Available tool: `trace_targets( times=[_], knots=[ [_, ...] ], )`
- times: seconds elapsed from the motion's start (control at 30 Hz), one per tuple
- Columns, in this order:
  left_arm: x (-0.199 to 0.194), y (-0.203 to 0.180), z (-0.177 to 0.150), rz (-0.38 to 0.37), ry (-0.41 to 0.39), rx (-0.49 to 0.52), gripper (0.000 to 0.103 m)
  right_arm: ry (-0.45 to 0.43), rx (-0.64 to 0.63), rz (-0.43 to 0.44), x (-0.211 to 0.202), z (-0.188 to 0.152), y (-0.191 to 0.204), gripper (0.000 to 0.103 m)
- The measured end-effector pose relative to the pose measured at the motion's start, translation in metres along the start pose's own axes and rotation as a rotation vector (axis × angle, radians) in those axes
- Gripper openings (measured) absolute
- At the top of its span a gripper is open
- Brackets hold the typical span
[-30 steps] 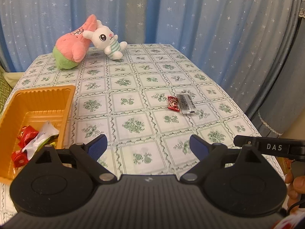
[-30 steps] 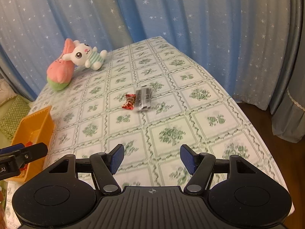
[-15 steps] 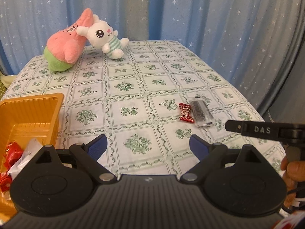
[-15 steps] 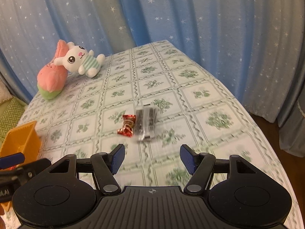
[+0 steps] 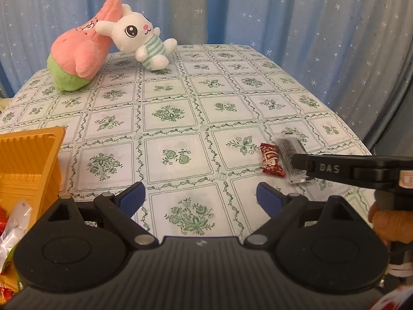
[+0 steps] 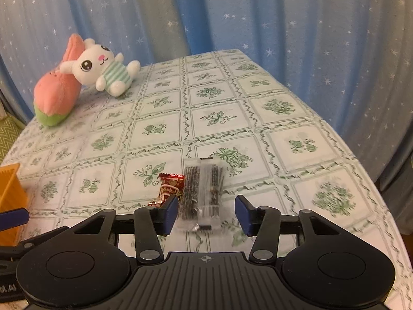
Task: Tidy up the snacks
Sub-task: 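Grasp a red-brown wrapped candy with the left tool while the right tool grasps the clear snack packet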
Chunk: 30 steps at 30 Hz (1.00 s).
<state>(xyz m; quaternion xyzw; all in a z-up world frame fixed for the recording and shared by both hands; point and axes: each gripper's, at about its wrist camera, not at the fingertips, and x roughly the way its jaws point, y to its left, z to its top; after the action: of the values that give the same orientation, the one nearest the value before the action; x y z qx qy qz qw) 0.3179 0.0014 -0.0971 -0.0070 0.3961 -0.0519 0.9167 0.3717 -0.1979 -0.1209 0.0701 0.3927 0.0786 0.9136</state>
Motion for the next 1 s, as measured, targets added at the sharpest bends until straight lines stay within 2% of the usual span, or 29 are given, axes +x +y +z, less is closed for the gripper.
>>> trace_targets(
  times=[0.2,0.4,0.63,0.9,1.0],
  knots=[
    [0.01,0.004,-0.002,0.012,0.011,0.003,0.092,0.018,-0.034,-0.002,0.025,0.003,0.005,0.043],
    [0.022,0.004,-0.004,0.015,0.023,0.007,0.092,0.016,-0.095,-0.009,0.031,0.003,0.007,0.038],
    [0.04,-0.016,-0.002,-0.025,0.017,0.043,0.092,0.016,-0.107,-0.032,0.019,-0.004,-0.016,0.038],
    [0.056,-0.039,0.004,-0.073,-0.008,0.094,0.091,0.002,-0.141,-0.002,0.018,-0.007,-0.032,0.039],
    [0.065,-0.044,0.009,-0.1,-0.018,0.101,0.085,-0.002,-0.109,-0.014,0.014,-0.008,-0.038,0.038]
  ],
)
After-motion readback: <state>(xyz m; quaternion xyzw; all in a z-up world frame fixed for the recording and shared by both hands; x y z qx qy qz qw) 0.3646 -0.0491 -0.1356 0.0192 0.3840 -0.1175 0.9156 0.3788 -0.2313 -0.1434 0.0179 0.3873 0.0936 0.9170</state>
